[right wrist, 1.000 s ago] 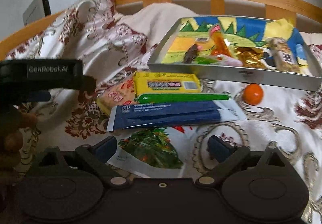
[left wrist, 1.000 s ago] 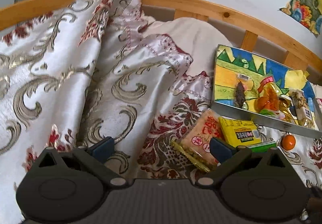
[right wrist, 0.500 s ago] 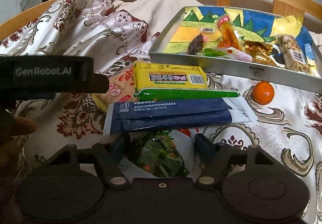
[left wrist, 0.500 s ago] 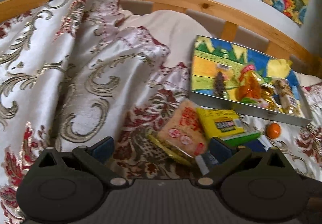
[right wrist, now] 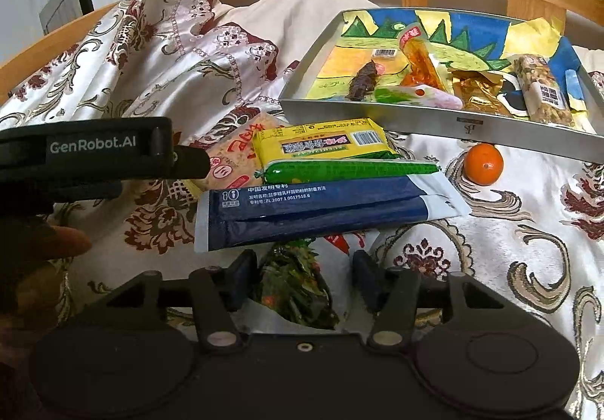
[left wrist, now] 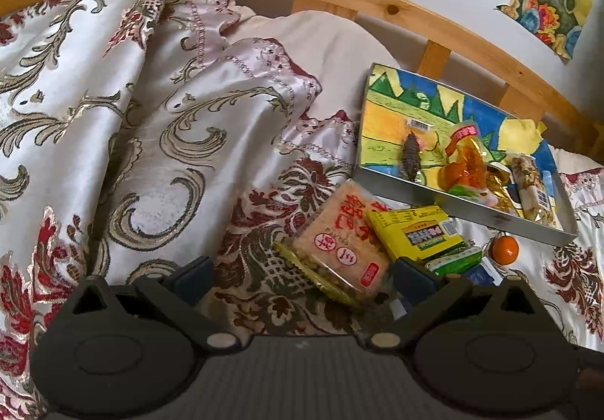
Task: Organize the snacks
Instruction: 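Move the right tool toward the green-white seaweed bag while the left tool approaches the blue packet, then close the right tool on the seaweed bag while the left tool grasps the blue packet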
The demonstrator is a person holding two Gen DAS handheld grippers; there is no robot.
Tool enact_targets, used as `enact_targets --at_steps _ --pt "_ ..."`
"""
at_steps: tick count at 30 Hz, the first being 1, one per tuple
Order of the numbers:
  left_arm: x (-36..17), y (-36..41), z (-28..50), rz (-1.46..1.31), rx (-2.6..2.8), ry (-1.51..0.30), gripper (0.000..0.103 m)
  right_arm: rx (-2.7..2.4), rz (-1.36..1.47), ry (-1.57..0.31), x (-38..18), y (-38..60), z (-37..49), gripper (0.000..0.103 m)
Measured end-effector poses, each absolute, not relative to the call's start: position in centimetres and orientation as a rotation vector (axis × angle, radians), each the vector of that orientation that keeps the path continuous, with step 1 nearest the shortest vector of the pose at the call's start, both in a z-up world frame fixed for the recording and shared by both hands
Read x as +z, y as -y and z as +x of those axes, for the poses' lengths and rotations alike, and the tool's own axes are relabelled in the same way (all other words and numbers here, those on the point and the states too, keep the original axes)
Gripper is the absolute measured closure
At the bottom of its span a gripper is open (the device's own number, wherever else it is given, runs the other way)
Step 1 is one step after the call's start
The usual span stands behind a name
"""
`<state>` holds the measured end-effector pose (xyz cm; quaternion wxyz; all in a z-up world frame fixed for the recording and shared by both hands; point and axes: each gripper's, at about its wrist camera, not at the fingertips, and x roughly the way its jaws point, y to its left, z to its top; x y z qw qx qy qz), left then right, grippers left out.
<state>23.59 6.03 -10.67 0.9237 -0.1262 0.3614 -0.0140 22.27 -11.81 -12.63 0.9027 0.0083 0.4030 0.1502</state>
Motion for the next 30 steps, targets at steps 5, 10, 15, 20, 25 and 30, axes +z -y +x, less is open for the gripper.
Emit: enact_targets --at_steps 5,10,15,20,25,30 --pt "-10.4 -5.5 23.3 -0.267 -0.106 -0.733 0.001 0.346 -0.022 -0.866 -11.8 12.2 22.0 0.05" --pt "-10.0 -4.6 22.7 -0.276 -0.258 -0.738 0.001 0.408 -0.079 -0.902 -10.7 13.7 21.1 0.05" --pt "-10.0 -2.6 22.1 -0.212 -0.374 -0.759 0.001 0.434 -0.184 -0.907 -9.5 16.4 19.1 0.05" --pt "-10.1 -0.4 21.1 -0.173 -0.482 -0.779 0.001 0.419 -0.269 -0.889 -9.0 19.1 17.1 0.05" --pt "-9.6 1.7 20.5 -0.166 -0.571 -0.775 0.001 0.398 -0.291 -0.865 -9.2 20.6 16.1 0.048" --pt "-9.7 3.8 22.1 -0.148 -0.581 -0.833 0.001 0.389 -0.3 -0.879 -9.9 20.4 16.2 0.045"
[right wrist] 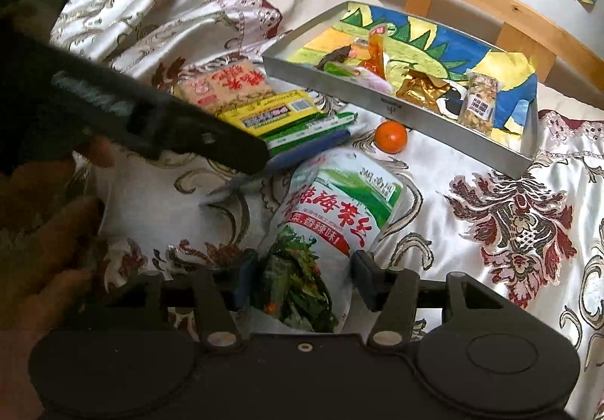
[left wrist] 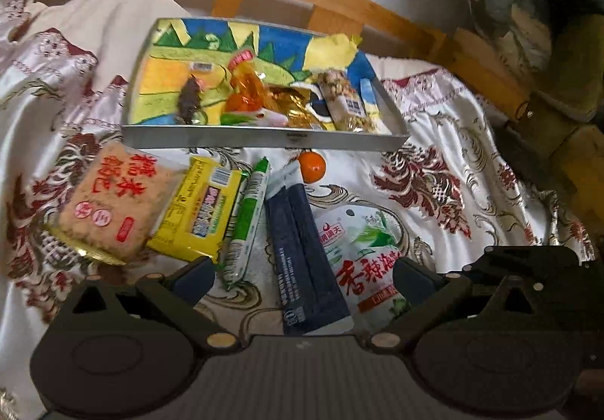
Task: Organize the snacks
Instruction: 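Close the right tool on the seaweed bag while the left tool grasps the blue packet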
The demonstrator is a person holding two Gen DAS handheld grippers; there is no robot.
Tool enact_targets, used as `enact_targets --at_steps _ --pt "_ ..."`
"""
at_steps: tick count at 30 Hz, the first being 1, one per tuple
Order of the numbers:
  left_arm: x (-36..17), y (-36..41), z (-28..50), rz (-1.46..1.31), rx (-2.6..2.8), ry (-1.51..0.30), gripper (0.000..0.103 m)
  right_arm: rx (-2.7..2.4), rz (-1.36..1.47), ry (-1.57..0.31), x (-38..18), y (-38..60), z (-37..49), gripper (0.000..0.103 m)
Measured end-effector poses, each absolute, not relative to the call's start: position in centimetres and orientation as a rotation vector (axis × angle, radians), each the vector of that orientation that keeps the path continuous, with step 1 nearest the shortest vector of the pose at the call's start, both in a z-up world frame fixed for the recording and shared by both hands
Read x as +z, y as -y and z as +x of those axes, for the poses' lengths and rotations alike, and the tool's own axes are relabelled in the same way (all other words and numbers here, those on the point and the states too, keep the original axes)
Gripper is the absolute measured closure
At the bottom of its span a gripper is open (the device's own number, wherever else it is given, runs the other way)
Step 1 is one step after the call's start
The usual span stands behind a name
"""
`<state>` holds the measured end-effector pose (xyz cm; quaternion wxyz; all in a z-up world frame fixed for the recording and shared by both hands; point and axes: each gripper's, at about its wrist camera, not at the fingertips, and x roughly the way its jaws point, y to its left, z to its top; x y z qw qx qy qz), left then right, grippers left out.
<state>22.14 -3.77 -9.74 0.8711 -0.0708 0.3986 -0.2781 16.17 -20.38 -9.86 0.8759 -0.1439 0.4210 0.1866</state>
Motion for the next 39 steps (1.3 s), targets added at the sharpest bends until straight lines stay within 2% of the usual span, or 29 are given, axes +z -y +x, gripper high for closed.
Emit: enact_targets --at_steps 11,16,23,30,39 --pt "-11.3 4.5 24.8 -0.265 -0.558 -0.992 0.004 0.372 -0.255 -0.889 -10.2 20.8 17.1 0.042" --pt "-11.6 5.6 25.6 -0.28 -0.541 -1.04 0.02 0.355 -0.23 -0.875 -10.4 21.0 17.4 0.041" --pt "-11.9 5.3 26.7 -0.342 -0.517 -1.048 0.031 0.343 -0.217 -0.866 -10.5 21.1 17.5 0.04" --pt "-12.8 4.3 26.7 -0.373 -0.5 -1.072 0.062 0.34 -0.213 -0.866 -10.6 21.1 17.7 0.039" --pt "-12.3 3.1 24.0 -0.332 -0.499 -1.032 0.065 0.331 -0.2 -0.854 -10.7 21.2 17.5 0.039"
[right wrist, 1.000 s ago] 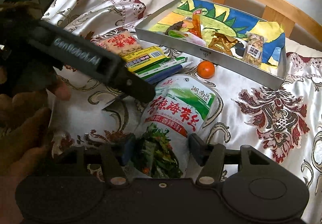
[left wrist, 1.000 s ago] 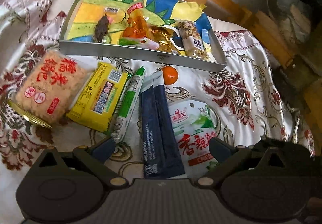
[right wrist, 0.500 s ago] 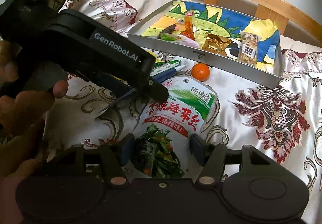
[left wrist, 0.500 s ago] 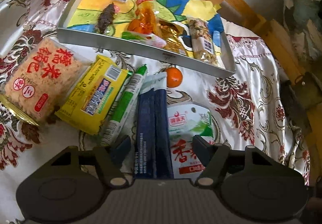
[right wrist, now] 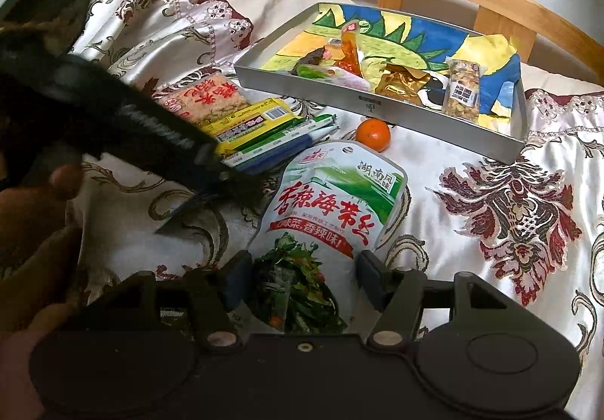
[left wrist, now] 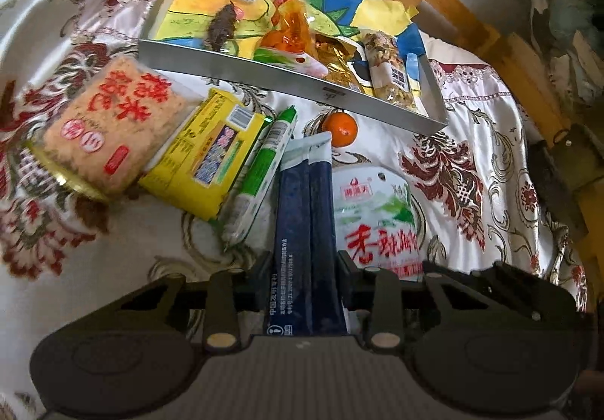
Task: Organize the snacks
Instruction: 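Close the right tool on the seaweed bag while the left tool grasps the blue packet, then lift the seaweed bag with the right tool while the left tool lifts the blue packet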
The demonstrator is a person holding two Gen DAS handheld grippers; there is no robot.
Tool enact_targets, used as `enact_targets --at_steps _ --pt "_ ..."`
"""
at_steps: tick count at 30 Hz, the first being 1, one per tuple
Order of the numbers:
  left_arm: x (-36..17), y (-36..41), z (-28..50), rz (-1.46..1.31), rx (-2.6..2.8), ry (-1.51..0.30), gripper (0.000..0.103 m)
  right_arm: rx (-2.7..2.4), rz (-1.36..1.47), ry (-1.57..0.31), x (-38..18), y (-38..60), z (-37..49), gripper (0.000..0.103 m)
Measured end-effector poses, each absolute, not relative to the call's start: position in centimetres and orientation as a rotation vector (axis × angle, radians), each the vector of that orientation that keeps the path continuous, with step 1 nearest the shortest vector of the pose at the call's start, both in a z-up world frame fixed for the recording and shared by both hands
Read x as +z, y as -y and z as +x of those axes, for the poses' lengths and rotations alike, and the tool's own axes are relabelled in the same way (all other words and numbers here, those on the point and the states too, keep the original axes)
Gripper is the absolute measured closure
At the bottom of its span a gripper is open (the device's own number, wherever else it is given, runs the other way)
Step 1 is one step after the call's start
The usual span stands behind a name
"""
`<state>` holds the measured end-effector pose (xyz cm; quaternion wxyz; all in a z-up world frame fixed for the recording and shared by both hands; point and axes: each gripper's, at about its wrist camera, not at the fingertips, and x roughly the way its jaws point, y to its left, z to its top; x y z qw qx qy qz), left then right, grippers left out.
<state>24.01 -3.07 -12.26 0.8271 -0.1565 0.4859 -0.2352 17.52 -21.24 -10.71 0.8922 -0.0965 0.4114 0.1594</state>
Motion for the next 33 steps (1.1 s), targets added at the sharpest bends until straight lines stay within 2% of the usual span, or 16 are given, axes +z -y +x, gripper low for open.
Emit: enact_targets --at_steps 6,13,15,20,22,29,31,33 --pt "-12.1 2.7 23.5 -0.304 -0.494 -0.995 0.062 0.31 -0.207 -0.824 -10.9 21.0 17.2 0.037" --pt "-12.4 3.0 23.9 -0.28 -0.494 -0.966 0.051 0.253 -0.147 -0.797 -11.2 20.6 17.6 0.028" --pt "-12.6 3.0 24.2 -0.299 -0.501 -0.97 0.05 0.236 -0.14 -0.786 -11.4 20.3 17.8 0.022" --pt "-13.2 2.8 24.7 -0.332 -0.51 -0.982 0.052 0.2 -0.133 -0.769 -11.8 19.7 18.3 0.018" --pt "-13.2 2.9 24.6 -0.32 -0.516 -0.985 0.061 0.179 -0.164 -0.774 -12.0 19.2 18.3 0.023" --pt "-12.9 3.0 24.2 -0.315 -0.511 -0.971 0.064 0.18 -0.183 -0.774 -11.9 19.0 18.2 0.031" --pt "-12.7 3.0 24.1 -0.321 -0.512 -0.965 0.064 0.184 -0.192 -0.769 -11.9 18.9 18.1 0.035" --pt "-12.6 2.9 24.1 -0.327 -0.512 -0.958 0.065 0.186 -0.202 -0.764 -11.7 18.7 17.9 0.045"
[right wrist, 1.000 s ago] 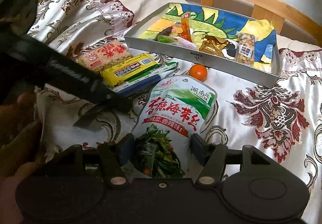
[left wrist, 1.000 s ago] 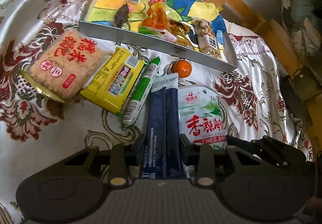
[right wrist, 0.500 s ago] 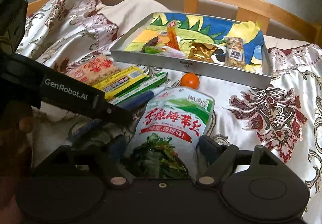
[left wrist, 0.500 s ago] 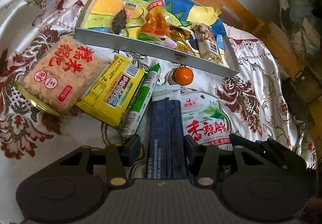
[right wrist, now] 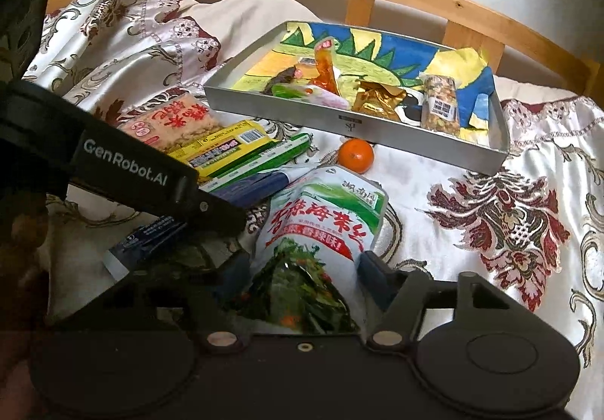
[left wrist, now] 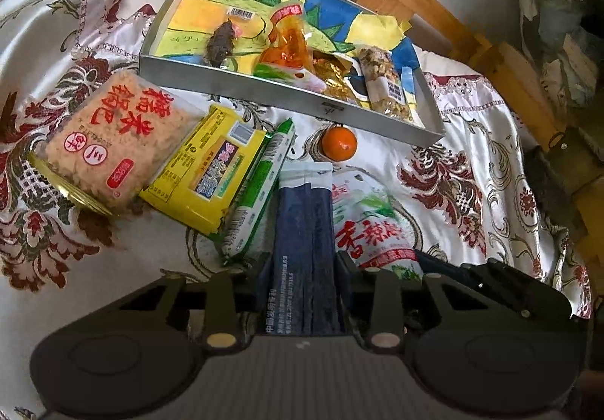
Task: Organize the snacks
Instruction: 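Lift the seaweed bag with the right tool while the left tool lifts the blue packet, then carry the seaweed bag with the right tool while the left tool carries the blue packet to the tray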
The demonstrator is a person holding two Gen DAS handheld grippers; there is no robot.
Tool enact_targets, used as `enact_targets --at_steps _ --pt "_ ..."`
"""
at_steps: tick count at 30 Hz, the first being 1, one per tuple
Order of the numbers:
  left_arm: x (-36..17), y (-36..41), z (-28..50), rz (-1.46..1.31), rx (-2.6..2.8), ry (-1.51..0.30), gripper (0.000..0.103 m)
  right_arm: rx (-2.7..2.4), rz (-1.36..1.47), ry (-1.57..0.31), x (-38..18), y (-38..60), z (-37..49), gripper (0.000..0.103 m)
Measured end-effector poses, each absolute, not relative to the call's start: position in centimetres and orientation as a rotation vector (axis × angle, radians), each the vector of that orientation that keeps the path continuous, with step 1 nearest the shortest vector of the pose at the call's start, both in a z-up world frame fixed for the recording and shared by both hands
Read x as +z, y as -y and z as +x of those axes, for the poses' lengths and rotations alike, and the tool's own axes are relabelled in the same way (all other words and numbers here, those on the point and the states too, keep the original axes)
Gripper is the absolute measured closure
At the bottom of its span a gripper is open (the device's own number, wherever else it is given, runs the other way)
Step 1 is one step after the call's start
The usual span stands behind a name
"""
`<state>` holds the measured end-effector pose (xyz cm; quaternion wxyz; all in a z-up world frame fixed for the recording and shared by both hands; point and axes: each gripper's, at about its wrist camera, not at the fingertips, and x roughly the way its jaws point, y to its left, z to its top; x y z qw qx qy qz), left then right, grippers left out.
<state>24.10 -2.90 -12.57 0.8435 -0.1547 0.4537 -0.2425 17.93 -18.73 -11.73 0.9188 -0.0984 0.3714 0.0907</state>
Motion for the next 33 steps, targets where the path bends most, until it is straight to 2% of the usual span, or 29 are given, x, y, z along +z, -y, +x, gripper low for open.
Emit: enact_targets --at_steps 3,9,33 --pt "-12.2 2.7 24.2 -0.345 -0.515 -0.948 0.066 0.201 -0.211 -0.754 -11.5 18.5 17.8 0.053" --pt "-11.2 2.7 23.9 -0.336 -0.514 -0.901 0.066 0.214 -0.217 -0.734 -11.1 18.5 17.6 0.06" --pt "-9.6 1.8 23.6 -0.348 -0.476 -0.793 0.066 0.171 -0.333 -0.601 -9.5 18.2 16.4 0.061"
